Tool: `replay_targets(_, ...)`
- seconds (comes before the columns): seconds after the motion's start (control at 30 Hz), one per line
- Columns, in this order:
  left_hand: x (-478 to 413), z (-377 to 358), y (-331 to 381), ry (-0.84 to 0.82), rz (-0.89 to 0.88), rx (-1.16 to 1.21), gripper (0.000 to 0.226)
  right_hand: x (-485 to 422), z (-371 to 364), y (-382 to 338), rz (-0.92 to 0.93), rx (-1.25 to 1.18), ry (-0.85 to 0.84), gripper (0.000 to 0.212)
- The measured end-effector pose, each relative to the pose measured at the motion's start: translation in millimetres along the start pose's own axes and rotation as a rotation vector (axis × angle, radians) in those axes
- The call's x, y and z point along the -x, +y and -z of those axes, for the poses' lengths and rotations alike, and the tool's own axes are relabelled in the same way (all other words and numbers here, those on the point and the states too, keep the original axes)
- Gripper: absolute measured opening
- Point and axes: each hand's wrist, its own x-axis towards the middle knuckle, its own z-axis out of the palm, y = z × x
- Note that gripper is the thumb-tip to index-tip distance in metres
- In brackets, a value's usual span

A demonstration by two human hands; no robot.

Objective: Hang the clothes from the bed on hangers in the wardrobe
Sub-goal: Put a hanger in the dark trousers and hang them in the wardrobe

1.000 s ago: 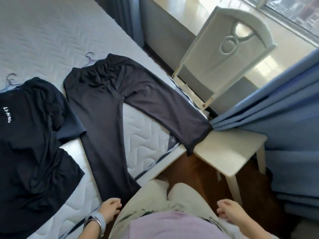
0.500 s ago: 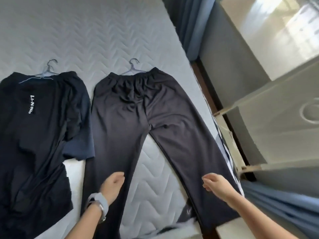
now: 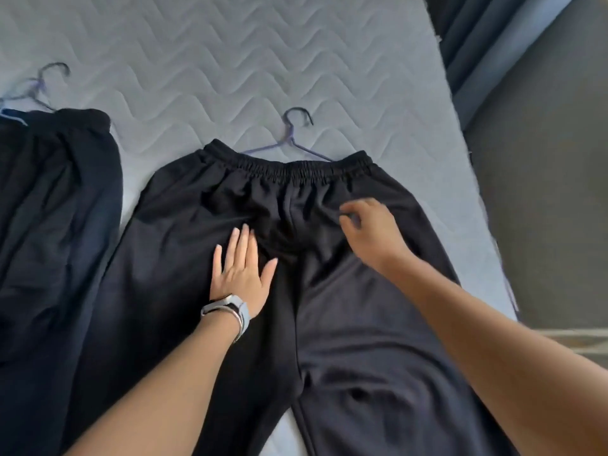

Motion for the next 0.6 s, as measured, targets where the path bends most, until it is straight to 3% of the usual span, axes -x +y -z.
replay_targets(0.17,-11.9,-15.1,-9.3,0.102,-0.102,-0.098,0.066,-101.0,-19.4,-23.1,0.177,0.11,0.082,0.04)
replay_targets(0.3,-12.7,-14.5,-10.4,0.103,-0.112,-0.093,0.064,-146.2,-30.2,-34.4,0.038,0.184,-0.084,0.041)
replay_targets(0.47,-11.9,-15.1,-10.0,0.131,-0.124,-0.093,0.063,-147.0,-18.3,-35.2,0.06,0.081,-0.064,0.028)
replay_targets(0.6,-11.4,-13.3,-7.8,0.172,-0.137,-0.089,0.063,-98.5,9.6,-30.9,0.152,0.044,0.022,0.025)
